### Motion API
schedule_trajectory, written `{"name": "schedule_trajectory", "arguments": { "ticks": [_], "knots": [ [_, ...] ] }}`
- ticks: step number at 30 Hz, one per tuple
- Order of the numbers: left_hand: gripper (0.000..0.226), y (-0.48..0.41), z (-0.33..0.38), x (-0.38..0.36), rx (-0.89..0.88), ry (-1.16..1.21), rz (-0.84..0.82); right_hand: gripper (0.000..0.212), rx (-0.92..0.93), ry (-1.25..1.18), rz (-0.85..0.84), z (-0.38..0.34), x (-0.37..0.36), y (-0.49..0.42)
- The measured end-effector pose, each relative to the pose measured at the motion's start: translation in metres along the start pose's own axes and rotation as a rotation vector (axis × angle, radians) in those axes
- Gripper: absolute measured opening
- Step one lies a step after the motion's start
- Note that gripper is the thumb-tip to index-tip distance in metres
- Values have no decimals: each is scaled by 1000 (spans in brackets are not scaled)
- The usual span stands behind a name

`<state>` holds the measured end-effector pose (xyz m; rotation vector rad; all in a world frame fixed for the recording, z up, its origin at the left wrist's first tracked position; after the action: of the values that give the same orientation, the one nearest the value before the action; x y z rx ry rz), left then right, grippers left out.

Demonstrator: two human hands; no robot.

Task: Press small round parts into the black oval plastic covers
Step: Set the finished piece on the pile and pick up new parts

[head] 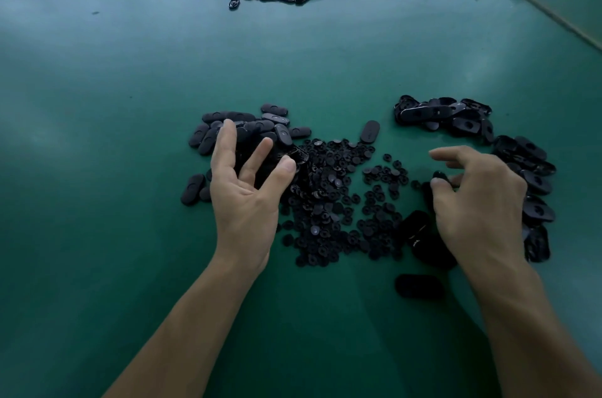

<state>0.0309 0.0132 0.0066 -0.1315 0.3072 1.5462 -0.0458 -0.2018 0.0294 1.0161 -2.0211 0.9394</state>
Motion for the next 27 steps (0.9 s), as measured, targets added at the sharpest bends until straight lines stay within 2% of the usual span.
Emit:
{"name": "schedule_trajectory", "arguments": {
  "ticks": [2,5,8,11,15,20,25,27],
  "knots": [
    [79,0,-1,0,-40,-32,-14,37,19,-29,41,0,0,0],
    [47,2,-1,-1,-61,-71,-91,31,89,-115,152,-3,-1,-1],
    [19,8,-1,-2,-125,-186,-190,31,135,-436,173,-14,-4,0],
    [16,13,0,-6,-124,-262,-260,36,150,-801,34,-31,-10,6],
    [24,17,1,-9,-79,-339,-336,33,156,-1061,-111,-44,-15,12],
    [23,19,2,-12,-88,-343,-365,30,169,-1089,-154,-44,-18,13],
    [10,13,2,-8,-59,-212,-287,21,217,-806,-144,-41,-24,15],
    [13,13,2,-7,-48,-181,-278,16,215,-781,-142,-41,-25,15]
  ]
}}
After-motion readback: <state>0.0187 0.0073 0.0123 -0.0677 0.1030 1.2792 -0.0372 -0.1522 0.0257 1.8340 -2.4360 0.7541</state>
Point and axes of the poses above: each hand's wrist, its own y-axis away from the middle knuckle, its own x-axis out of the back of the hand, z = x × y, the point moved 1 cm from there along -y, towards the middle knuckle, and after that the axes turned 11 degrees about x, right-handed, at the moved point
